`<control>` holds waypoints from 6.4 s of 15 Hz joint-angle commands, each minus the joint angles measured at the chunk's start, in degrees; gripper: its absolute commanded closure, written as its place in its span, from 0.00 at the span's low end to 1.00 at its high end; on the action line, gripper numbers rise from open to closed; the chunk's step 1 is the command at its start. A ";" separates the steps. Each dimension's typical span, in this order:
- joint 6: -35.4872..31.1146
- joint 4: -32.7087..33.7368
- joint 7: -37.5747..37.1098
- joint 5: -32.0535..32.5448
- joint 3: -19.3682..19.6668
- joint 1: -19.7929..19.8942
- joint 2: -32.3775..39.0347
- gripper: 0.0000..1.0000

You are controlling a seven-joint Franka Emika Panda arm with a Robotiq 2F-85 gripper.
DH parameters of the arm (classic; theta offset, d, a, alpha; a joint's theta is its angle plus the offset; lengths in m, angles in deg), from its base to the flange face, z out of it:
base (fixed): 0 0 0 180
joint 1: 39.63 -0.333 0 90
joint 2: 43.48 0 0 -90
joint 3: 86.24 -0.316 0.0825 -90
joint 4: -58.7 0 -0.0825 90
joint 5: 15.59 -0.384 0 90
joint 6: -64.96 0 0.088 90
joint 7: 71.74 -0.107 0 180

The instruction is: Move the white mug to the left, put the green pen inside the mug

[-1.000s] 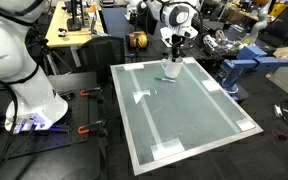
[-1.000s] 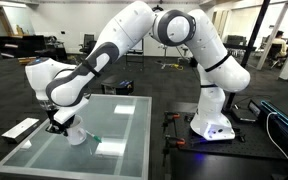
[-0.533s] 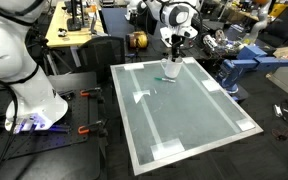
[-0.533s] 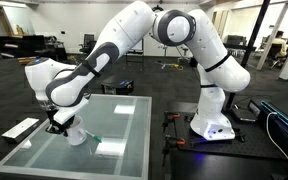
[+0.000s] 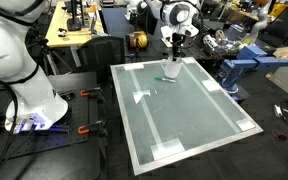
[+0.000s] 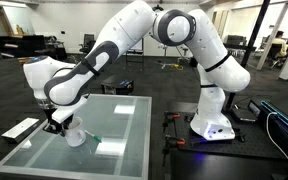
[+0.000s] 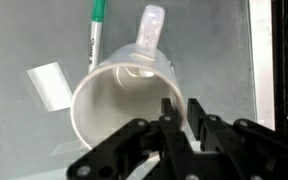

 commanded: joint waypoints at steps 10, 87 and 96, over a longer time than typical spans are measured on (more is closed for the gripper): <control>1.50 -3.45 -2.19 0.92 1.55 -1.47 -6.17 0.06; -32.18 -48.98 -20.80 -1.17 -2.85 7.23 -28.07 0.00; -34.63 -47.63 -14.95 -4.52 -1.43 7.14 -22.95 0.00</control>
